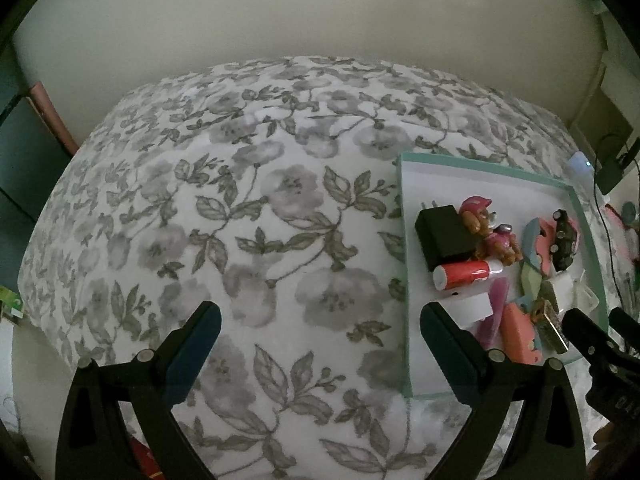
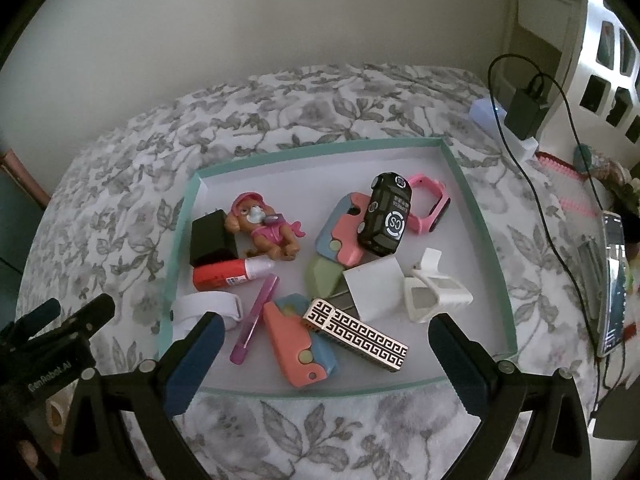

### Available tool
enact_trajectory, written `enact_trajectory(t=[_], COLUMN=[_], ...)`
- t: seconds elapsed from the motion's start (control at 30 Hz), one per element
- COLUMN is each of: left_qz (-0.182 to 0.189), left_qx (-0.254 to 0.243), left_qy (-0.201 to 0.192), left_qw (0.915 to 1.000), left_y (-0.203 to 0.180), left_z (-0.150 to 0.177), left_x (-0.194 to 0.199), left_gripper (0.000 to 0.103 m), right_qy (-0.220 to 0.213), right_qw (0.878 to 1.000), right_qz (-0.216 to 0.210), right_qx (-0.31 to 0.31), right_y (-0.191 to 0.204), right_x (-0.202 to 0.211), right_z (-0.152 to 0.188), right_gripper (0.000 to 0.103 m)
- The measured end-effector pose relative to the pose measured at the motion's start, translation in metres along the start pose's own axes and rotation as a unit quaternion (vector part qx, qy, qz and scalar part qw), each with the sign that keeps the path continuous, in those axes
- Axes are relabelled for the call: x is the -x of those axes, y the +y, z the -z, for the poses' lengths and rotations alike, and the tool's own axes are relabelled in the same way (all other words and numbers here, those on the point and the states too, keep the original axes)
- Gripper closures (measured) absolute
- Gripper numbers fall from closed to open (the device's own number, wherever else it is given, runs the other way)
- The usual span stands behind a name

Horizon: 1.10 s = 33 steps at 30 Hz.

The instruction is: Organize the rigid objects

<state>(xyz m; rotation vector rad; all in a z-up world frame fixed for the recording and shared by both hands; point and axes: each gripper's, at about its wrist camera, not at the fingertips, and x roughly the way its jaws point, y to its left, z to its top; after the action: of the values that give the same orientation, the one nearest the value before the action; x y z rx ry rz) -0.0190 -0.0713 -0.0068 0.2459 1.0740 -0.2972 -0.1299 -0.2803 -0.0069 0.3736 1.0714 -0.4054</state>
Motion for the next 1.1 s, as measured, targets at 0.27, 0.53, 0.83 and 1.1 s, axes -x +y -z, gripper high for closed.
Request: enact_trajectory(t=[0.27, 0.53, 0.83, 1.1], left_qz=[-0.021, -0.021, -0.023, -0.021], left_qx=[-0.013, -0.015, -0.019, -0.017], left_qy=[0.003, 0.002, -0.004, -0.006], left_qw=[0.9997, 0.9997, 0.9996, 0.9996], left_y=[-0.0039, -0.0046, -0.0046, -0.0034], left_z=[0.0006, 0.0001, -0.0002, -0.0008], left_x=[0.0003, 0.0, 0.0014, 0.0017], left_gripper=[0.003, 0.003, 0.003, 0.003], right_qy=[-0.001, -0.002, -0.003, -0.003], right_qw=[1.0, 1.0, 1.0, 1.0], right_qz=[-0.001, -0.001, -0.001, -0.001], right_qx=[0.001, 0.003, 0.003, 0.003], right_y=[-0.0004, 0.0, 0.0006, 0.0006], right_x=[0.0011, 0.0018, 0.0017, 0.0016], right_z=[0.0, -0.0011, -0.0014, -0.0012], right_gripper=[0.0, 0.0, 0.0, 0.0])
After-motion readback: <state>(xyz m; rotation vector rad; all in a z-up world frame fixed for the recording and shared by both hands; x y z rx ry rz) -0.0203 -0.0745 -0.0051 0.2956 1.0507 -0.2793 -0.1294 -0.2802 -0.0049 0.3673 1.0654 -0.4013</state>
